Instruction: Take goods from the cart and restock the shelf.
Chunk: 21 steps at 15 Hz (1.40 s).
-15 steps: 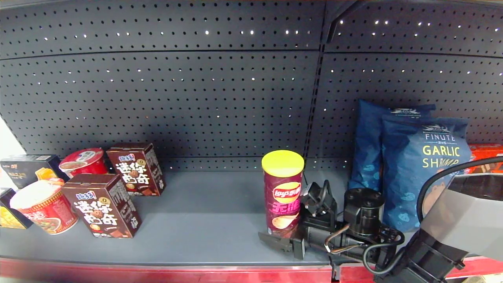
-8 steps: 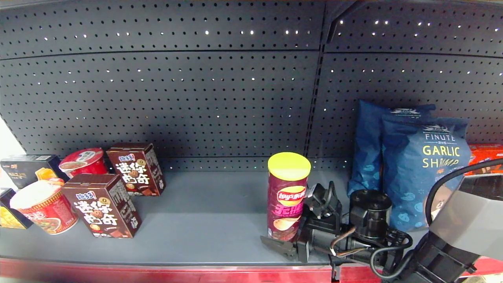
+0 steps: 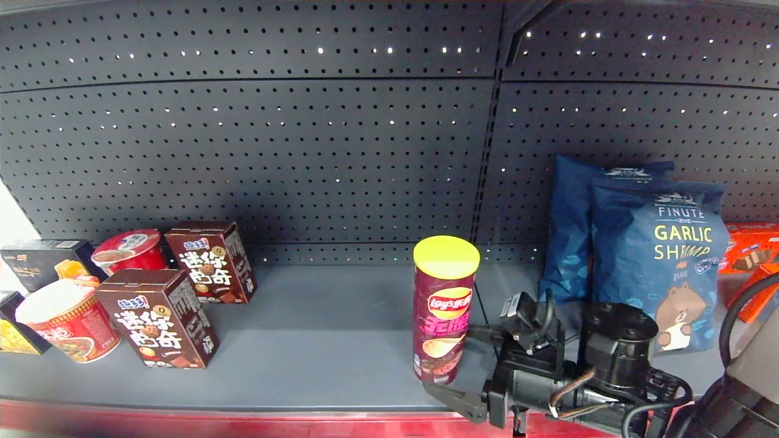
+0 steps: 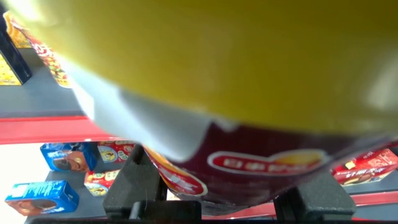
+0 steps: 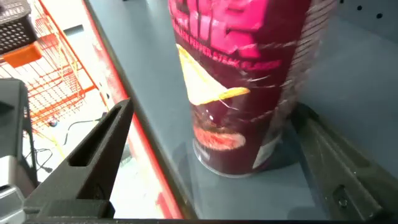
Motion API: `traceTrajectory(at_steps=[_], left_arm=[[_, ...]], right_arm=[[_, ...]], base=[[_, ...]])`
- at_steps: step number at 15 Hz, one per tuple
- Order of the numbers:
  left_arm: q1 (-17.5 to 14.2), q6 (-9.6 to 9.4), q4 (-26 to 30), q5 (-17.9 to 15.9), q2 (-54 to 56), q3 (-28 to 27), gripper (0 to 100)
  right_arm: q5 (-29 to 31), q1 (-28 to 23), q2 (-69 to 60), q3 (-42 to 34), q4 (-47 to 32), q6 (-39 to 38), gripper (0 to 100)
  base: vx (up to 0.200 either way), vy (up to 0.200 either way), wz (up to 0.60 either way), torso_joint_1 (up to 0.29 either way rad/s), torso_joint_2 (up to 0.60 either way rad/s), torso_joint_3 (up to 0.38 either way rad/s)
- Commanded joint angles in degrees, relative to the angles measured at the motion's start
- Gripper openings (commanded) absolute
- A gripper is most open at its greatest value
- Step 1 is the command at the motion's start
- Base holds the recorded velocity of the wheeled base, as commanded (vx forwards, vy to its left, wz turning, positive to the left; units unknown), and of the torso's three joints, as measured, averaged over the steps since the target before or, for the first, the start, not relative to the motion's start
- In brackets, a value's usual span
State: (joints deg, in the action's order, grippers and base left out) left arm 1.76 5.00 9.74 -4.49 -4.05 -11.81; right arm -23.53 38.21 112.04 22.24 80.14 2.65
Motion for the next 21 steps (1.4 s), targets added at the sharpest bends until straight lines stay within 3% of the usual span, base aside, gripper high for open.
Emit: traceTrajectory(at_steps=[1, 7, 9, 11, 13, 16, 18, 19, 20, 21], left_arm=[[-0.1, 0.01, 0.0, 0.0, 0.1, -0.3, 0], [-0.2, -0.08, -1.1, 0.0, 0.1, -0.1, 0], [-0.2, -0.08, -1.1, 0.0, 0.1, -0.3, 0], [-0.2, -0.16, -1.3, 0.0, 0.1, -0.6, 0], [-0.2, -0.25, -2.5, -0.1, 0.1, -1.0, 0], [-0.2, -0.69, -2.5, -0.2, 0.0, -6.1, 0], [-0.2, -5.88, 2.2, -0.3, -2.2, -15.9, 0], [-0.2, -7.28, 3.4, -0.4, -2.9, -17.5, 0], [0.1, -10.01, 5.5, -1.3, -4.3, -20.2, 0], [0.1, -10.54, 6.3, -3.2, -5.6, -21.1, 0]], right_arm=[[0.2, -0.2, -4.8, -4.1, -0.1, 0.1, 100], [3.6, -1.7, -14.3, -10.3, -0.8, -0.2, 100], [7.8, -2.1, -16.5, -10.2, -1.1, -0.1, 100], [22.0, -1.3, -20.5, -11.6, -1.1, 1.8, 100], [22.8, -1.5, -24.9, -13.9, -1.1, 2.4, 100], [25.0, -5.8, -36.0, -20.6, -2.6, 2.4, 100], [26.3, -6.6, -50.9, -21.2, -16.9, 2.4, 100], [26.8, -6.5, -54.1, -20.7, -20.9, 2.4, 100], [27.4, -6.4, -62.8, -19.6, -32.7, 2.3, 100], [28.3, -7.0, -70.6, -16.8, -45.7, 2.2, 100]], base=[[0.0, 0.0, 0.0, 0.0, 0.0, 0.0], [0.0, 0.0, 0.0, 0.0, 0.0, 0.0], [0.0, 0.0, 0.0, 0.0, 0.0, 0.0], [0.0, 0.0, 0.0, 0.0, 0.0, 0.0], [0.0, 0.0, 0.0, 0.0, 0.0, 0.0], [0.0, 0.0, 0.0, 0.0, 0.0, 0.0], [0.0, 0.0, 0.0, 0.0, 0.0, 0.0], [0.0, 0.0, 0.0, 0.0, 0.0, 0.0], [0.0, 0.0, 0.0, 0.0, 0.0, 0.0], [0.0, 0.0, 0.0, 0.0, 0.0, 0.0]])
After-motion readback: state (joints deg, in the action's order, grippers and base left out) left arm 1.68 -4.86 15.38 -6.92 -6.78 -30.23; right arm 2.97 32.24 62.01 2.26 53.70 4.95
